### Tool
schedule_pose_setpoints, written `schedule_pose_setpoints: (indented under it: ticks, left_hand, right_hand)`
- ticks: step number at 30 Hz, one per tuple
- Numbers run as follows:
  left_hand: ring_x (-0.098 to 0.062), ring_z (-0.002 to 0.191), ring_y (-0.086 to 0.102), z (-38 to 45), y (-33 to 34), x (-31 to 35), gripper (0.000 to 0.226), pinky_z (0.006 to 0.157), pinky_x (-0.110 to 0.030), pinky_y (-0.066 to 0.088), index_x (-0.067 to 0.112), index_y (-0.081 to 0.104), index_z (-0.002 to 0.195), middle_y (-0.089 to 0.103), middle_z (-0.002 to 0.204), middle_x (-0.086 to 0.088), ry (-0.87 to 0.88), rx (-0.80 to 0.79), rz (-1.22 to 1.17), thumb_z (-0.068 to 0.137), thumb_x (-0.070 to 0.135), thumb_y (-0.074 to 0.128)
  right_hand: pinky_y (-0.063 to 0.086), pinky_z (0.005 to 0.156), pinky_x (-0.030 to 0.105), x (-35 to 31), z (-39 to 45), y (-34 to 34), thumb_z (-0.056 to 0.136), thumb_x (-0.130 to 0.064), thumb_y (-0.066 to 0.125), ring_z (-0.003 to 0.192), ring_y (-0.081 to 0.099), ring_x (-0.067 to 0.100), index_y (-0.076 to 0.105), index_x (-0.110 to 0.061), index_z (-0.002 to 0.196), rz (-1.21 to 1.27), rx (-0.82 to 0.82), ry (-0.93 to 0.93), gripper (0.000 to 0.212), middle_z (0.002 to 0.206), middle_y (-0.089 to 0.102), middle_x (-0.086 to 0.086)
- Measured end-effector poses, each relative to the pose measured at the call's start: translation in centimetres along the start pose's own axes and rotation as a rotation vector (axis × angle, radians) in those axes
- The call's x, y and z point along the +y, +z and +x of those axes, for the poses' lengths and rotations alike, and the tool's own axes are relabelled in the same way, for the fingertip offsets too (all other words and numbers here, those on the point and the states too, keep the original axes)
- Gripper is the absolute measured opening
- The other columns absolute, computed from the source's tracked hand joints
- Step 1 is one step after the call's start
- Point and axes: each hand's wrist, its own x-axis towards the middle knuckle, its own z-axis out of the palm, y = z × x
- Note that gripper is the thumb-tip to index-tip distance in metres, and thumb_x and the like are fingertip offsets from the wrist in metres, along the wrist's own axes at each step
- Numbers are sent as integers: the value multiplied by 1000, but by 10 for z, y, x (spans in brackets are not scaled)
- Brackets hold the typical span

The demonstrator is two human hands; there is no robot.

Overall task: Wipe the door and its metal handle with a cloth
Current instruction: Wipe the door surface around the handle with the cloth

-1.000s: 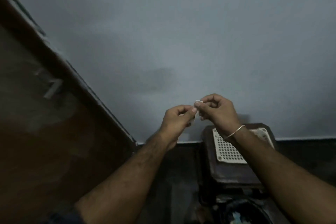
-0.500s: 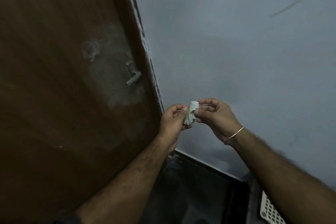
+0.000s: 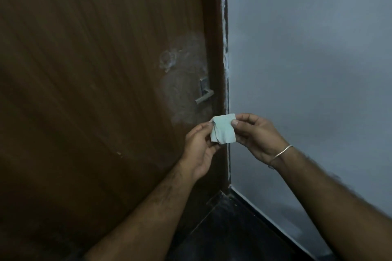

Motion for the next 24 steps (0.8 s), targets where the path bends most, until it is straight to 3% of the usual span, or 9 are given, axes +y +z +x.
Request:
schedule_pose_setpoints:
  ticks: [3,6,8,10,12,15,17,19,24]
  left_hand:
    - [-19,80,75,5,-12,12,24,62,-31,59,8,69,104,77,93,-10,-12,31,-61,102,21,49]
    - [-21,87,75,13,-24,24,36,66,-33,59,7,68,112,76,104,-12,7,55,30,94,38,61]
    - [-22,88,76,24,-33,31,34,68,-31,59,6,68,111,76,103,-13,54,87,105,85,27,74]
    - [-22,84,76,36,-43,37,23,66,-31,60,5,67,107,77,97,-12,81,130,142,87,13,74]
    - [-22,84,76,49,-53,45,15,68,-35,61,6,68,104,76,96,-13,90,155,171,90,12,70]
    - [-27,89,75,66,-68,58,13,77,-43,62,6,69,101,76,99,-15,116,148,214,91,15,69]
    - [-27,87,76,75,-76,66,11,77,-45,62,8,69,98,77,95,-13,141,126,270,90,17,70]
    - [-25,84,76,82,-81,72,9,71,-39,62,10,69,97,78,91,-10,169,86,309,90,16,70]
    - [-22,89,75,95,-91,77,22,72,-32,60,10,68,105,78,98,-8,144,-61,327,84,7,75]
  right_hand:
    - [60,76,36,3,17,13,90,-2,62,93,70,24,69,-9,93,32,-39,44,11,102,72,13]
    - [57,69,34,10,32,33,92,-5,62,86,71,22,69,-17,82,-61,-18,32,17,96,73,10]
    - [58,69,36,17,44,44,92,-7,62,85,71,24,68,-15,85,-103,9,11,12,95,73,13]
    - [60,73,40,22,55,56,93,-11,62,92,72,28,67,-10,95,-114,30,15,5,101,72,16]
    - [59,82,46,27,66,65,94,-16,61,102,69,32,63,-7,109,-80,23,37,18,113,68,18]
    - [59,78,39,33,74,72,88,-13,68,101,71,28,55,-19,124,-42,-97,-1,39,111,71,9]
    - [59,75,35,37,79,78,84,-7,72,99,71,27,54,-27,126,-125,-156,-50,50,108,73,8]
    - [59,71,34,42,86,84,81,-1,73,95,72,29,57,-28,124,-204,-101,-98,54,102,73,10]
    - [59,72,33,51,98,90,78,-6,76,95,72,28,65,-16,116,-205,21,-102,40,102,74,8]
